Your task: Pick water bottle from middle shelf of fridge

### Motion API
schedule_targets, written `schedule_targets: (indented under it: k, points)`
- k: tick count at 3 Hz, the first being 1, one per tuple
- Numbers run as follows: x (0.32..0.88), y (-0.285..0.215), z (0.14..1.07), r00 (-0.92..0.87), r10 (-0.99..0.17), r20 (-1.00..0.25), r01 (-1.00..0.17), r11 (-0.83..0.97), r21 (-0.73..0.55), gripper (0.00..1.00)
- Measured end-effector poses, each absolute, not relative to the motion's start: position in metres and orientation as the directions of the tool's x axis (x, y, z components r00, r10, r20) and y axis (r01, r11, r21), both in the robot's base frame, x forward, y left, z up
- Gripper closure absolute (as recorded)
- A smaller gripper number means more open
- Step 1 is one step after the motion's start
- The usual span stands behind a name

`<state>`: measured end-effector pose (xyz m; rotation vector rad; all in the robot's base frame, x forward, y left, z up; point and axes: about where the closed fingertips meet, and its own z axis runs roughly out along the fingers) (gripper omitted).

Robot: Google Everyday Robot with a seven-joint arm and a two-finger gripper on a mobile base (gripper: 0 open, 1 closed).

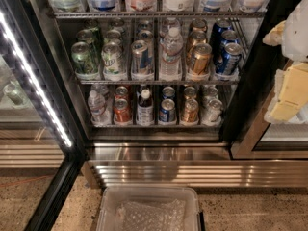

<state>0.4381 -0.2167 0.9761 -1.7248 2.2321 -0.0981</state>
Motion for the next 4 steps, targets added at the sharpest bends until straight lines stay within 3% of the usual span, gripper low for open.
schedule_targets:
  k: [2, 3, 4]
  points:
    - [0.438, -0.216, 0.977, -0.219, -0.95, -0.224, -0.927, 0.274, -0.258, 0.0]
    - [0.431, -0.215, 0.928, -0.216, -0.924, -0.316, -0.937, 0.287, -0.201, 0.0]
    - [0.426, -0.217, 0.849, -0.256, -0.827, -0.501, -0.931, 0.35, -0.103, 0.0]
